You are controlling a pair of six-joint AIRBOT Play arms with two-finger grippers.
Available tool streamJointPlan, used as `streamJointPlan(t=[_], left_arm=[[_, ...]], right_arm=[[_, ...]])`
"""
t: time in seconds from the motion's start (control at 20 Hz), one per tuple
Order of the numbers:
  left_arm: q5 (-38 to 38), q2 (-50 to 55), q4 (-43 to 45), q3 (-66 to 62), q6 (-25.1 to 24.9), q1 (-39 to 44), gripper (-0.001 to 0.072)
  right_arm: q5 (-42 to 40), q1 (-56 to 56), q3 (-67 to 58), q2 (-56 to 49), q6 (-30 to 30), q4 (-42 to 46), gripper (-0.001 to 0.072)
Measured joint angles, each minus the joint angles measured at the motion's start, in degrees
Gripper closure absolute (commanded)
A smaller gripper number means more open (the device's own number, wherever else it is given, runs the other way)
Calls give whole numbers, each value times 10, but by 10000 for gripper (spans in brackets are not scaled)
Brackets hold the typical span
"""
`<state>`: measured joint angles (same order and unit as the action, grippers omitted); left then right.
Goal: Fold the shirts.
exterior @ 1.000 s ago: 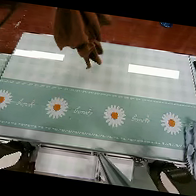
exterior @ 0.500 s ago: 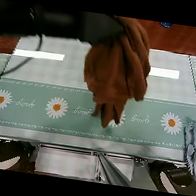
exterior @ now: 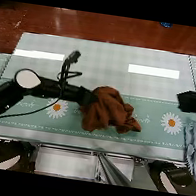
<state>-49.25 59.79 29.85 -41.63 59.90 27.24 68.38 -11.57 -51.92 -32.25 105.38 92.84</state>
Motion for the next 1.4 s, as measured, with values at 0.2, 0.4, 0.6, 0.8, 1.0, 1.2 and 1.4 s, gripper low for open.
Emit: streamJointPlan(t=[0.2,0.4,0.6,0.8,1.0,1.2,1.4], left_arm=[[-23,19,28,49,4,-65,200],[-141,6,74,8,27,-225,199],[-233,-34,107,48,65,-388,199],[-253,-49,117,168,97,-392,199],[-209,-52,108,237,146,-283,199],[-121,-36,45,257,182,-155,200],[-15,-5,-42,260,183,-87,203]], right_arm=[[-71,3,94,-52,22,-49,309],[-101,103,72,-87,-5,-50,309],[-80,290,87,-95,-50,-71,309],[-75,377,178,-97,-146,-225,309],[-78,377,234,-98,-204,-309,309],[-86,365,250,-98,-223,-336,309],[-86,361,255,-98,-229,-336,309]])
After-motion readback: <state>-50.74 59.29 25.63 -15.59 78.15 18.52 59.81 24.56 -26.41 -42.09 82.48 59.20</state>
